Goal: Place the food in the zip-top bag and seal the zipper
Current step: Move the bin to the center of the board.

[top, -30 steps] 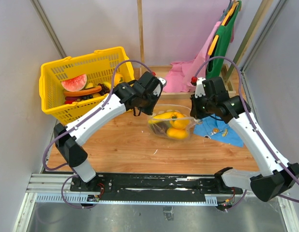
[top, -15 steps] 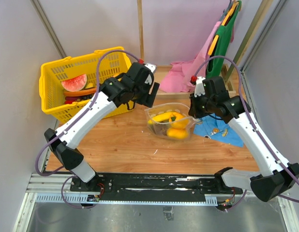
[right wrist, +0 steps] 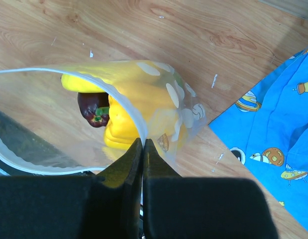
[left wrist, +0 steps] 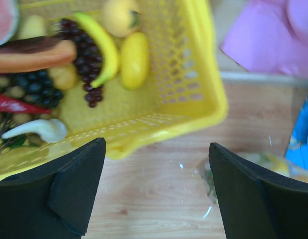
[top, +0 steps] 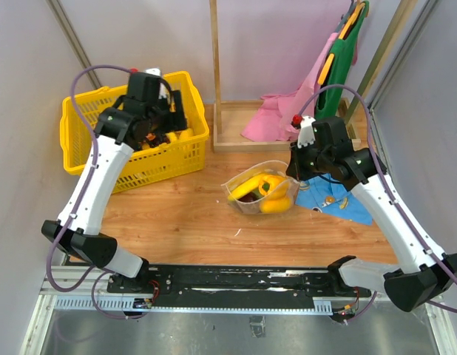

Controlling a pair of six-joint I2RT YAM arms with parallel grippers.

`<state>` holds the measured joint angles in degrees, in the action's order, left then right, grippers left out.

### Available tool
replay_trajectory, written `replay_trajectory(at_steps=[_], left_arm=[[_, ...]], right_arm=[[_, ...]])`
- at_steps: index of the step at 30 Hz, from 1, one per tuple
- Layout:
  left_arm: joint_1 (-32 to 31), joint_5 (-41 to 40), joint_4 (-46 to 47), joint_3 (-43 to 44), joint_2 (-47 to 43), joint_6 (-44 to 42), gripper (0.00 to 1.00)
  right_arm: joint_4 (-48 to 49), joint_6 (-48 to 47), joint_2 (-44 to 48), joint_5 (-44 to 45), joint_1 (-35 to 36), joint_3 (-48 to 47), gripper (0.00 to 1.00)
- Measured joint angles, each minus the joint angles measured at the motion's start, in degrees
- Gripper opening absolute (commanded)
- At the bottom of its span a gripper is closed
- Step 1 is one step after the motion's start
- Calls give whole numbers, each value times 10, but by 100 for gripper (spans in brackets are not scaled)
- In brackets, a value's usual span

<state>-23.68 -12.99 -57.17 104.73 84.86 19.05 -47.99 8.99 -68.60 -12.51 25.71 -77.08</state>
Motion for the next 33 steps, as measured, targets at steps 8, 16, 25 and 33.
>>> replay_trajectory(at_steps=[8,16,25,33], left_arm=[[145,8,-26,-12,-4,96,98],[226,-15,-72,-9,22,158,99],[283,-66,-80,6,96,152,99],[289,-68,-79,-47,141,139,99]], right_arm=[[3,-1,12,-2,3,1,1],[12,-5,30,-1,5,14,1],[19,-16,35,3,7,21,1],[21,-19,35,6,8,24,1]])
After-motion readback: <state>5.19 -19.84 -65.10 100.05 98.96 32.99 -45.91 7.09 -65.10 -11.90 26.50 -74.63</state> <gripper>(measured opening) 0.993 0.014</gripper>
